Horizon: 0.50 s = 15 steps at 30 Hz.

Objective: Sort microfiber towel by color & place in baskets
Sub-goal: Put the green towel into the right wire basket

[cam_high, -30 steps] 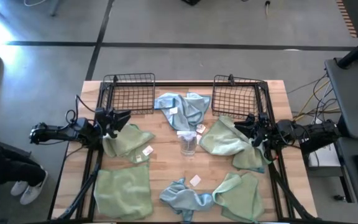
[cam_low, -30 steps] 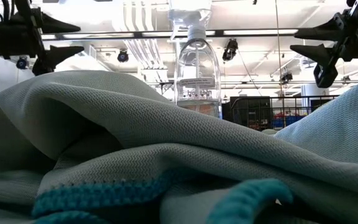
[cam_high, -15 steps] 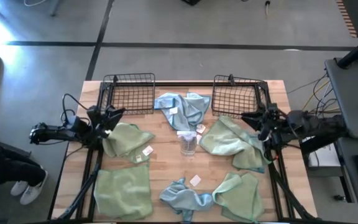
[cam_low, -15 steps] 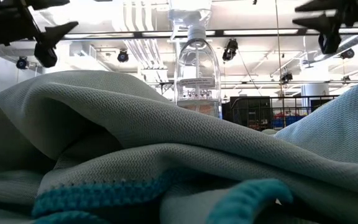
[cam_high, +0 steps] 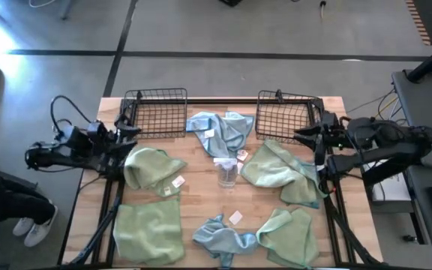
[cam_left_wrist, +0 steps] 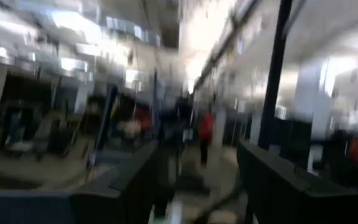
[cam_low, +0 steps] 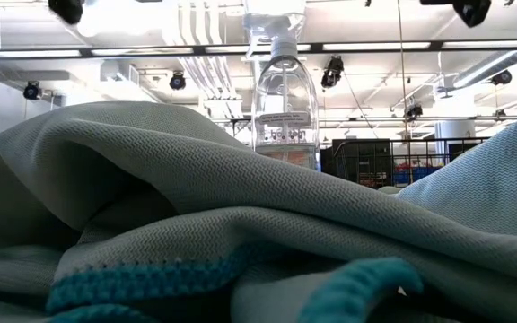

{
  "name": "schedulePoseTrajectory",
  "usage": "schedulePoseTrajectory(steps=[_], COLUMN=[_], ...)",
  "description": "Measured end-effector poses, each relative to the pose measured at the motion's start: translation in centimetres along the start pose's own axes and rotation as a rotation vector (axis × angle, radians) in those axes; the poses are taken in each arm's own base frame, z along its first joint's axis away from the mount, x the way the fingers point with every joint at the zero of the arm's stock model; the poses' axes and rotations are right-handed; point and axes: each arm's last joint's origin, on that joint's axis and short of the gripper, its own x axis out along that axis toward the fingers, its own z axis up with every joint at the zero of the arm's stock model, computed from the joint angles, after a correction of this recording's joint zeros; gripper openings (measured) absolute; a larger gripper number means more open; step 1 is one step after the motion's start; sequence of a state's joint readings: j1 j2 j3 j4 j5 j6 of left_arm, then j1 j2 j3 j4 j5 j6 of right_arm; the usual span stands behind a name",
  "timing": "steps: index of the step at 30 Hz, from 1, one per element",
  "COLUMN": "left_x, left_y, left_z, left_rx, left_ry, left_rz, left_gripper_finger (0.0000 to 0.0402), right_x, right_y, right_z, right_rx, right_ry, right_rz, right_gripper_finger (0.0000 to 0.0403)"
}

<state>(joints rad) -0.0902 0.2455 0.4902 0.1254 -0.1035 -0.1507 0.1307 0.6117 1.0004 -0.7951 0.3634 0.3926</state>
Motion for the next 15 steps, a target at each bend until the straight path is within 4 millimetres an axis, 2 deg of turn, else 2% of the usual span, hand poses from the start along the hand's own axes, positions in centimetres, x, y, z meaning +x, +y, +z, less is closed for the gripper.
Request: schedulePoseTrajectory(steps=[4,11,15], left_x=[1.6,5.2,7.2], left_y=[-0.5,-1.7,-2.1], left_z=[2.0,5.7,6.9], left_rx=[0.020,-0.018,-0.028], left_ry=[0.211,0.354,0.461], left_rz=[0.030,-0.019,-0.035], left_gripper_finger=[0.0201,0.0201,0.0201], right_x=[-1.8,-4.7,-5.3], right_y=[-0.1,0.1,0.2], right_z=[1.5,3.7,4.1], right_rx=[0.028,0.141,0.150], right_ry=[0.111,0.252,0.349], right_rz=[-0.020,0.056,0.046], right_gripper_finger=[0.0111,0.0111,0.0111])
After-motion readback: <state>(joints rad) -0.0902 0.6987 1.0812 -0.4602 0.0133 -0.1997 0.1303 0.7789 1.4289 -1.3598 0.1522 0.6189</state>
